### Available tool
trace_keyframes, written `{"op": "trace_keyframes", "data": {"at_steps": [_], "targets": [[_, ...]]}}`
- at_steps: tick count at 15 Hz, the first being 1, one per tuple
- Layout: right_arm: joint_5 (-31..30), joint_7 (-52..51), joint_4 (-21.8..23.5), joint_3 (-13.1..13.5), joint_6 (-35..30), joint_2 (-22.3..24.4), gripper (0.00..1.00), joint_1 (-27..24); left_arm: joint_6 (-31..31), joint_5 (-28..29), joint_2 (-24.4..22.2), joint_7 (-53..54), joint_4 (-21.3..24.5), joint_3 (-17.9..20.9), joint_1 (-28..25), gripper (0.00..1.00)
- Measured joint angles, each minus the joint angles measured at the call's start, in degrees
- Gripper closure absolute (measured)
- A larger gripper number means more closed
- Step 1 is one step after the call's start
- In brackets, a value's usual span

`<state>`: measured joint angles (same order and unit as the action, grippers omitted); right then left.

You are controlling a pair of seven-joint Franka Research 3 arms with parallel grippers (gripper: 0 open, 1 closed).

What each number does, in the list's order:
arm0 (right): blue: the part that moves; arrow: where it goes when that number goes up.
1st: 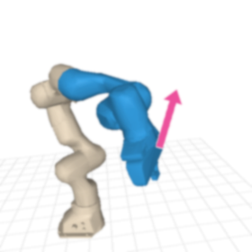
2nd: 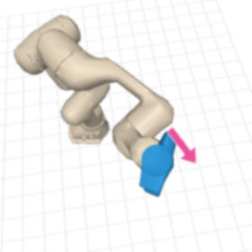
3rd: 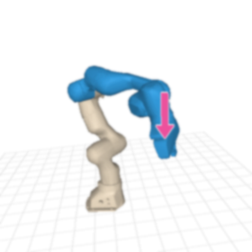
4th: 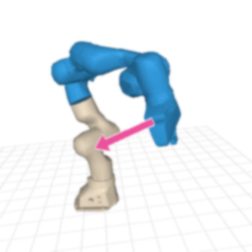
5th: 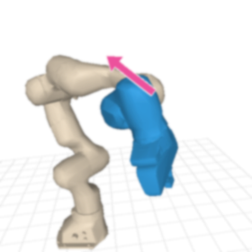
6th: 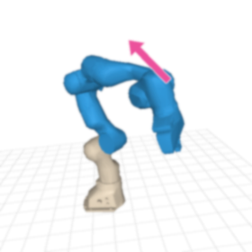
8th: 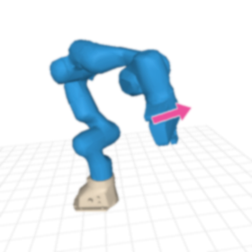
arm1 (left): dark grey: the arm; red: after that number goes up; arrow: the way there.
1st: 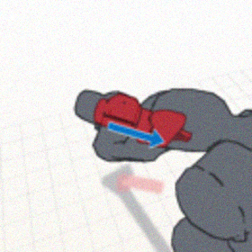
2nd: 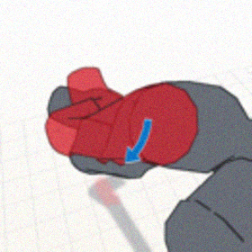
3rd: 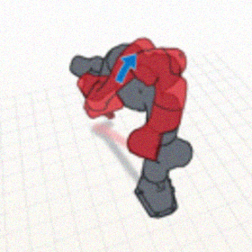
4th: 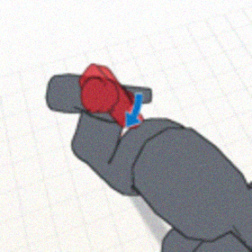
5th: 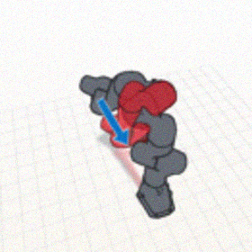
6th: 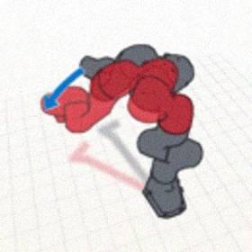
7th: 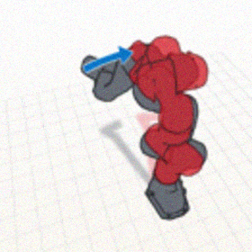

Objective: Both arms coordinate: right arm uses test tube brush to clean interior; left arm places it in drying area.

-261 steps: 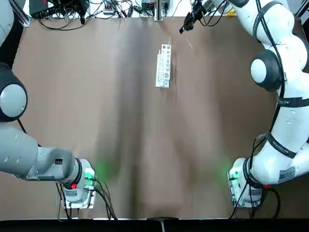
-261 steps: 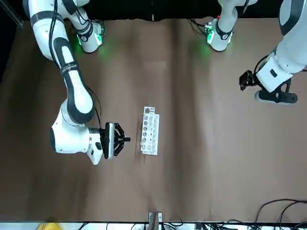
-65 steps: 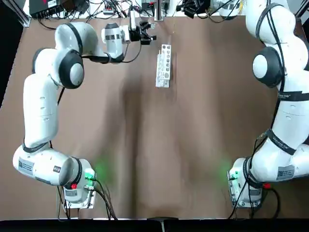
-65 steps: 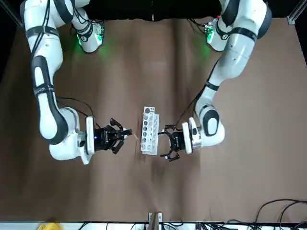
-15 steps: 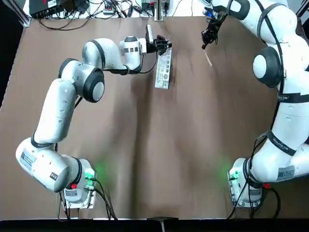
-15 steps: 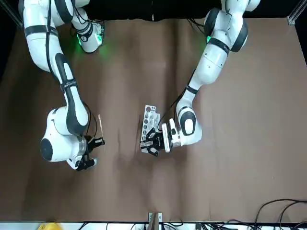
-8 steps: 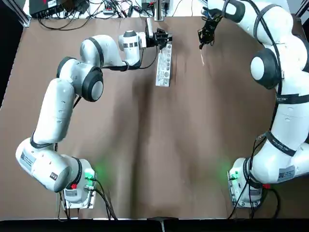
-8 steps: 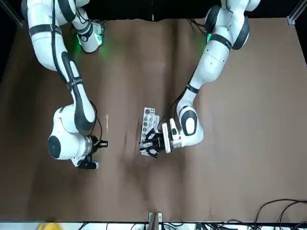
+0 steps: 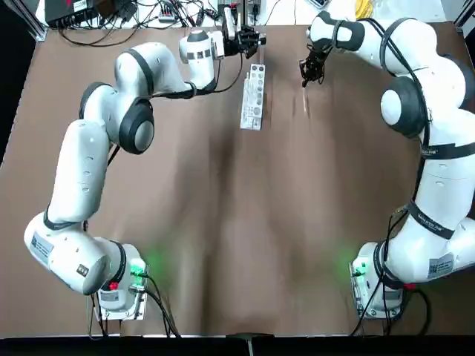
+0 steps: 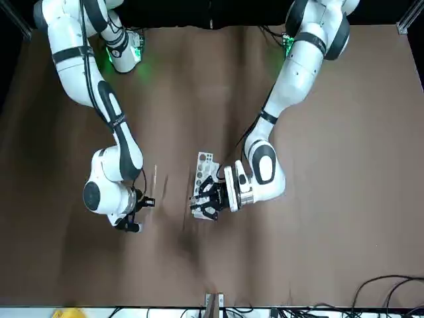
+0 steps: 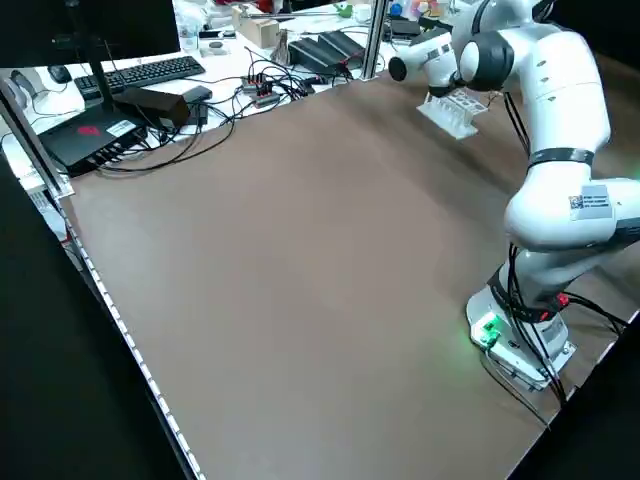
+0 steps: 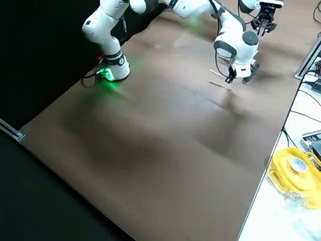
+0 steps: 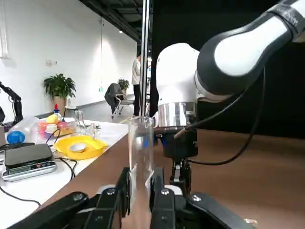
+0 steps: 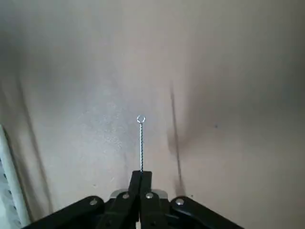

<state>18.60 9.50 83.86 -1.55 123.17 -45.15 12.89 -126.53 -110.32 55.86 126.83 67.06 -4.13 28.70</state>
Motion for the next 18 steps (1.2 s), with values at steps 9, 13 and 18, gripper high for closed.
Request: {"op": "trace_keyframes", "data": {"at_steps": [9,13,18], "targets": [[0.0,0.1,0.4,-0.1,1.6,-0.6,0.98,0.4,-0.8,10.4,-4.9,-27.6,0.1,0.3,-2.0,0.77],[0.0,0.1,0.8,0.0,2.4,-1.2,0.98,0.5,-0.8,15.3,-6.4,-47.8,0.3,0.3,-3.7,0.77],[0.0,0.2,0.9,0.3,2.5,-1.7,0.76,0.2,-0.8,17.0,-8.6,-67.9,3.4,0.4,-4.9,0.77]]}}
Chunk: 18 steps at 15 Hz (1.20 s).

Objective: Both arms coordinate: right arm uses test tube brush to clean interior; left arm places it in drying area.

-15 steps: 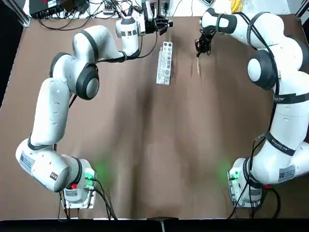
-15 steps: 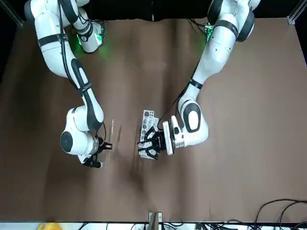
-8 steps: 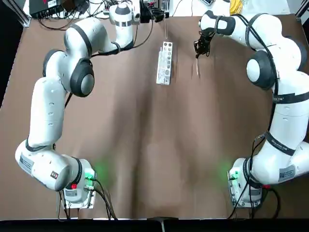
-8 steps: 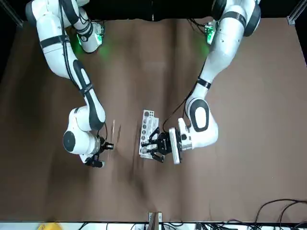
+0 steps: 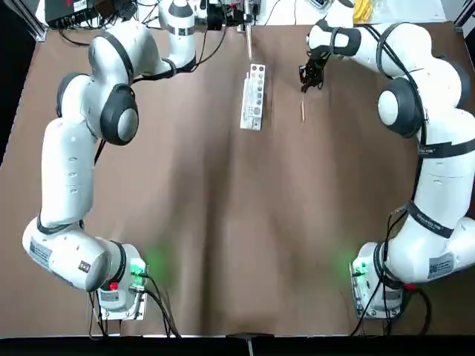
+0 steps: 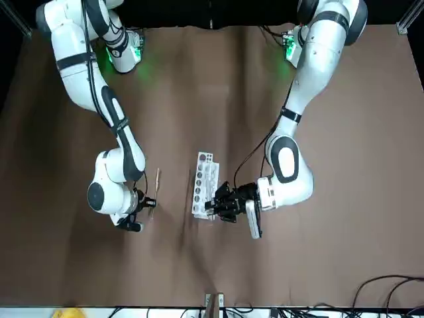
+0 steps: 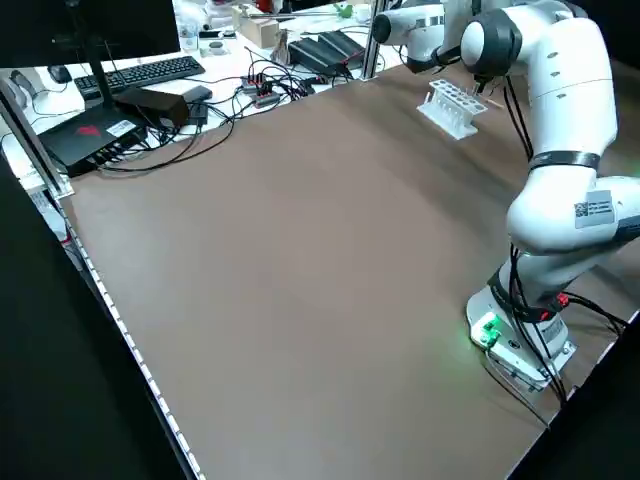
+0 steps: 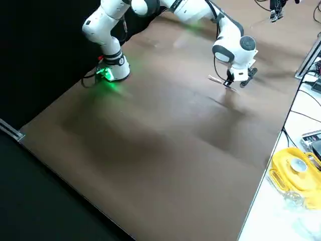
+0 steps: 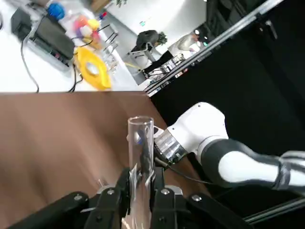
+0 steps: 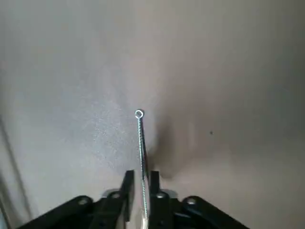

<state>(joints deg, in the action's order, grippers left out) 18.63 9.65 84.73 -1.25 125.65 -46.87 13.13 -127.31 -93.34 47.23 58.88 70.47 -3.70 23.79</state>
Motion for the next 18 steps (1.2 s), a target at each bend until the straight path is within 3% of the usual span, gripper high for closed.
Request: {"op": "trace_keyframes", "data": {"at_steps": [6,8,13,18], "targets": [[0.0,0.0,-0.6,0.0,-0.3,0.6,0.21,0.0,0.0,1.9,-4.1,-17.9,5.4,0.1,-0.3,0.77],[0.0,0.0,-1.8,0.1,-4.3,2.0,0.04,-0.6,0.0,3.1,-4.6,-25.2,6.1,0.1,-0.4,0.77],[-0.3,0.0,-10.7,0.5,-20.4,7.8,0.00,-2.6,0.0,4.4,-5.7,-46.1,7.5,0.1,-1.2,0.77],[-7.5,0.0,-13.4,0.6,-33.5,21.1,0.00,-5.1,0.0,4.6,-5.8,-63.3,8.0,0.0,-0.9,0.77]]}}
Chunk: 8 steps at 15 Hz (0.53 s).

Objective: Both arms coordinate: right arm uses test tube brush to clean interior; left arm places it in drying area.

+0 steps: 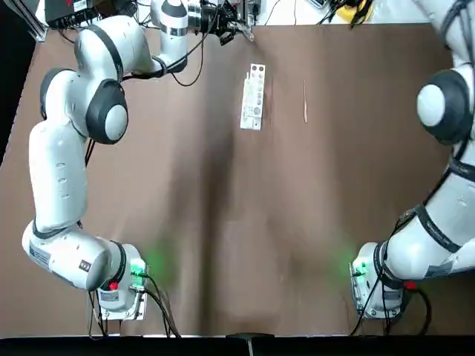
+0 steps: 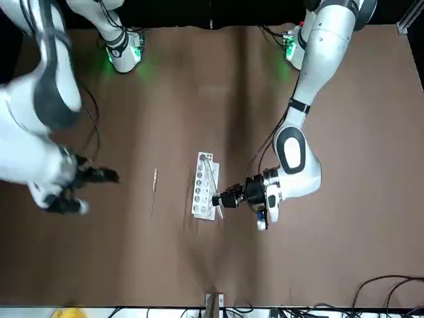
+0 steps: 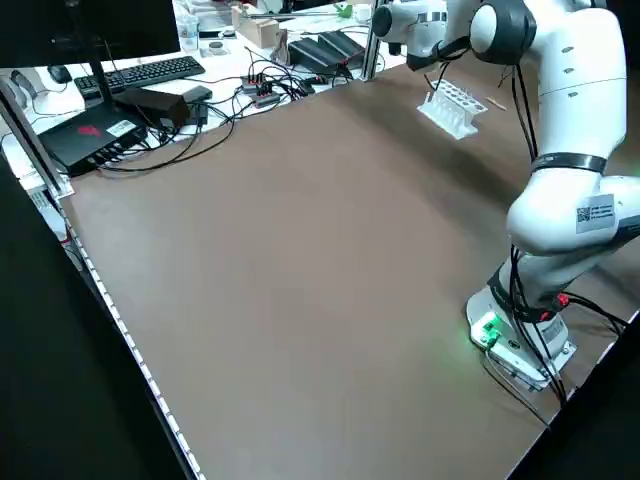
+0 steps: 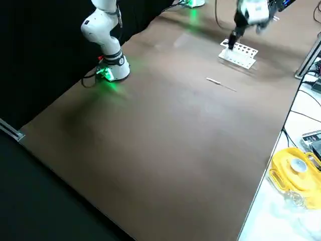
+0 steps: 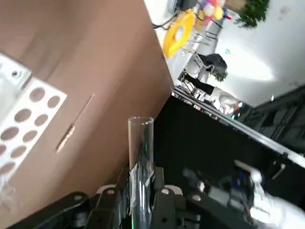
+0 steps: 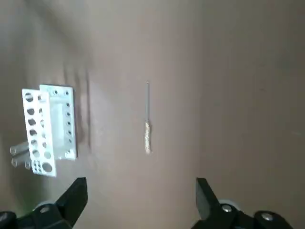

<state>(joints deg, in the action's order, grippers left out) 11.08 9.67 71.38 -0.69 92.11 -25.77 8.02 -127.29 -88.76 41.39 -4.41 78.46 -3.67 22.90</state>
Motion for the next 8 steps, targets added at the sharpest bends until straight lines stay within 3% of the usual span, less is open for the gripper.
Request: {"op": "trace_keyframes", "data": {"at_steps": [1,2,5,8], "targets": [[-2.5,0.0,0.1,-0.1,-3.8,5.2,0.00,0.0,0.0,0.0,0.0,-8.1,0.3,0.0,0.0,0.77],[-3.4,0.0,0.1,0.0,-5.9,7.5,0.00,-0.1,0.0,0.0,0.0,-11.9,0.4,0.0,0.0,0.77],[-5.6,-0.3,0.3,0.0,-12.5,12.9,0.00,-0.9,0.3,0.0,0.0,-20.4,0.9,0.0,-0.4,0.77],[-5.8,-4.9,2.2,0.9,-14.6,16.9,0.00,-2.4,4.1,-1.9,0.4,-25.4,1.4,0.0,-1.6,0.77]]}}
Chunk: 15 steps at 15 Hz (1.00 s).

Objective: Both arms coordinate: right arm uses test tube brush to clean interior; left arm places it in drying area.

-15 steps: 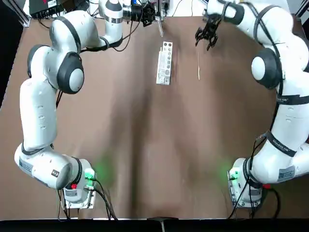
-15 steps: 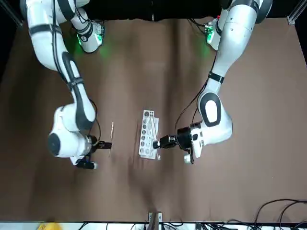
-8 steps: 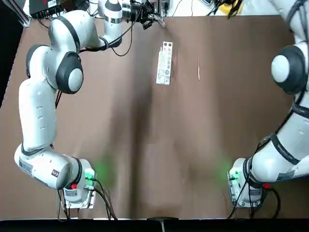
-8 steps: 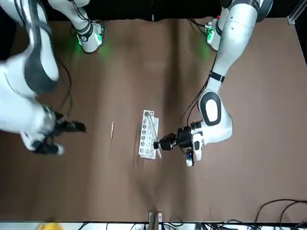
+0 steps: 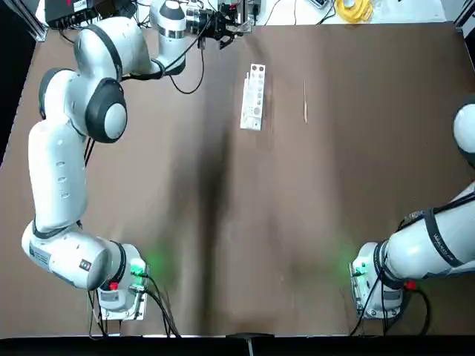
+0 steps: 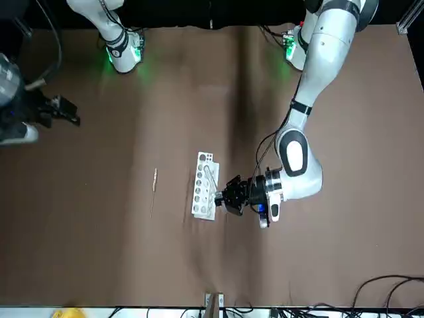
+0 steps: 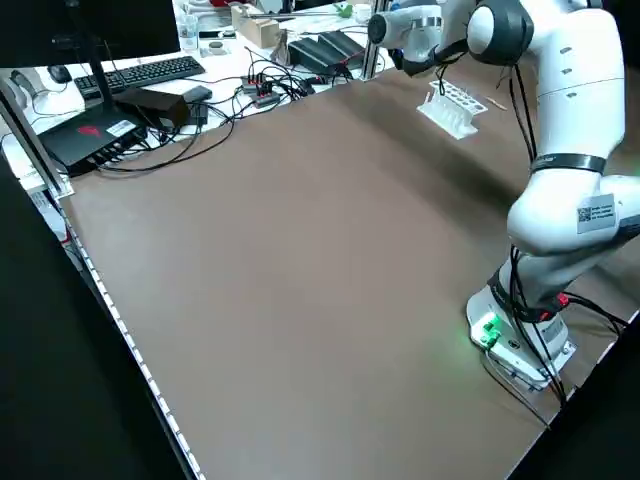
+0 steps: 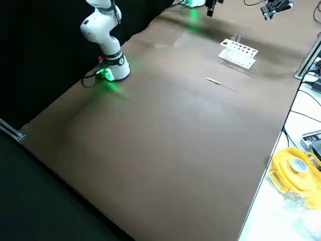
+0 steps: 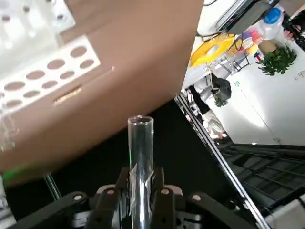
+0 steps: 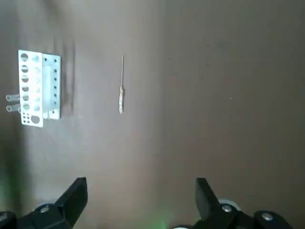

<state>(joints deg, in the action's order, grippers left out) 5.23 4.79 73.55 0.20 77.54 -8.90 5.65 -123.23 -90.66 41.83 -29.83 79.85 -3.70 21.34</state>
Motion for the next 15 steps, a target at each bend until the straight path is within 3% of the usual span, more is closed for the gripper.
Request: {"op": "trace_keyframes", "data": {"at_steps": [3,8,15], "targets": [[0.0,-1.7,5.0,2.4,1.9,4.1,0.00,0.0,3.5,-3.5,1.3,-4.7,0.3,0.0,-1.5,0.77],[0.0,-0.5,15.7,2.8,9.1,10.6,0.00,0.2,5.6,-6.6,4.4,-10.6,0.4,-0.3,-1.8,0.77],[0.1,0.6,17.0,2.7,10.7,12.1,0.00,0.4,10.7,-11.0,7.2,-11.8,0.5,-2.0,-1.1,0.77]]}}
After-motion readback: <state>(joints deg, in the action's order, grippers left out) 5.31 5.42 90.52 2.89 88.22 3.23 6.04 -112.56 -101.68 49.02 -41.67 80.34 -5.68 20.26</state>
